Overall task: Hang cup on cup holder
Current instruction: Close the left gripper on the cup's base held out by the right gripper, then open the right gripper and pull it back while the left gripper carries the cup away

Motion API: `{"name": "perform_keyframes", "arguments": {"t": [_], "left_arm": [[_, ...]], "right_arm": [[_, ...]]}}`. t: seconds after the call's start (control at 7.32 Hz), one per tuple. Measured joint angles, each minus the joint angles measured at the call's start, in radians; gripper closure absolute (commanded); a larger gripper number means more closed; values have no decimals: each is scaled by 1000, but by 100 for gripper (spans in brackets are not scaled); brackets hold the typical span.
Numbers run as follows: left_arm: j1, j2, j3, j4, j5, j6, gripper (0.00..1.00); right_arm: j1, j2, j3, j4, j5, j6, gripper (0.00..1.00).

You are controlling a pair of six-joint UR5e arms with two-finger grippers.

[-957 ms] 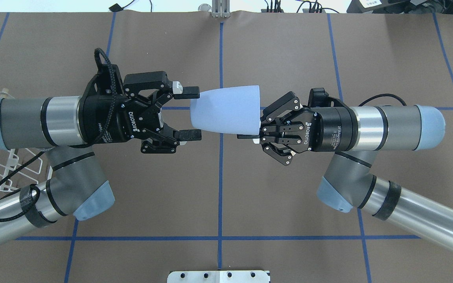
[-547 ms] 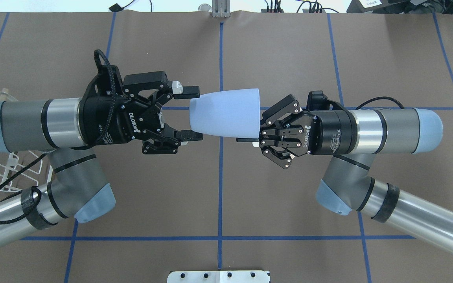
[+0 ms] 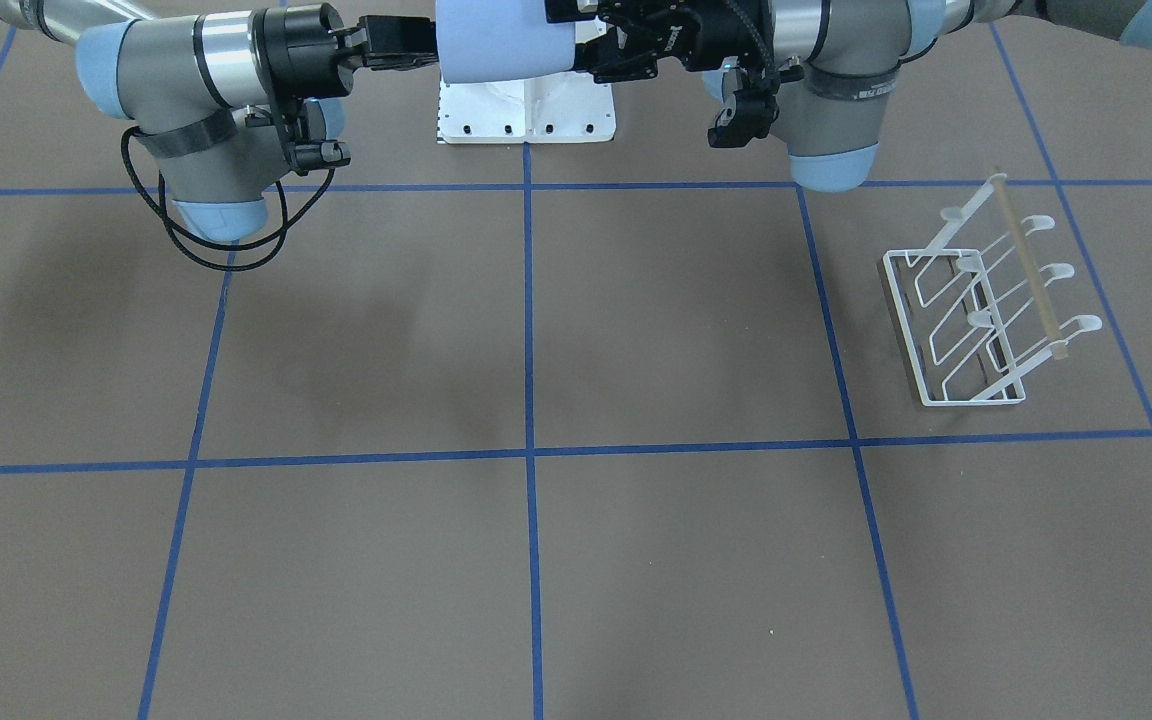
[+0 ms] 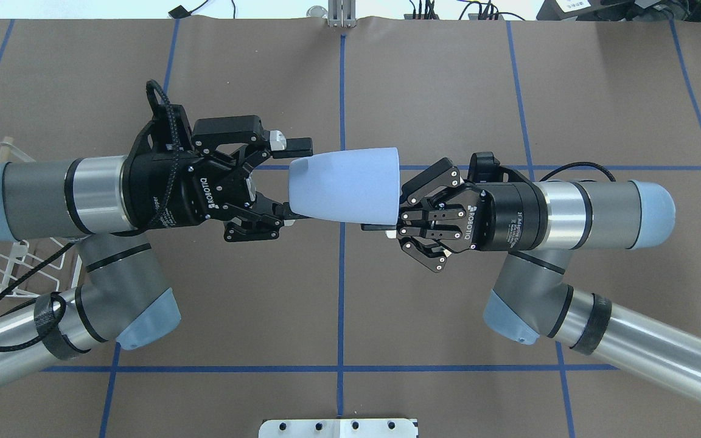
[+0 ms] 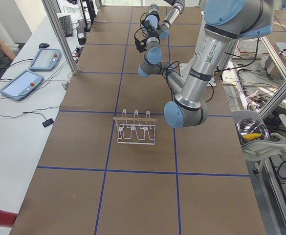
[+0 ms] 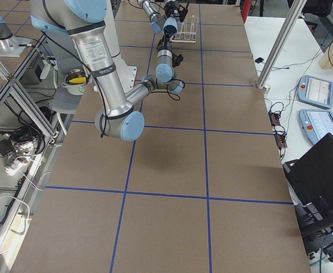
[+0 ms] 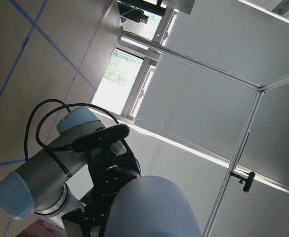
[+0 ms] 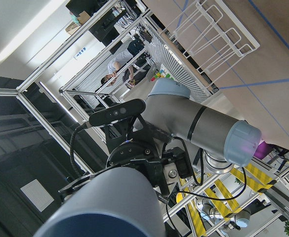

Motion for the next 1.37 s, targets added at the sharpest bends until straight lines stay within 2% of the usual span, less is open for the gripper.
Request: {"name": "perform_keyframes", "arguments": {"t": [0.14,0.27,0.68,0.96,1.09,1.37], "left_arm": [[2,0,-1,0,0,0,85],[3,1,-1,0,0,0,100],[5,7,-12,-1,-1,0,100],[-3,28,-37,3,-1,3,100],[-24,60,-57,8,-3,9,100],[-142,140,-79,27,-37,26,100]], "right_arm": [[0,0,0,1,-3,-1,2],[-1,0,0,2,-5,-3,0],[12,-15,0,4,-7,-53,0],[66,-61,1,6,10,-144,0],[105,-94,-1,6,37,-221,0],[194,-182,-46,-2,131,-471,0]]}}
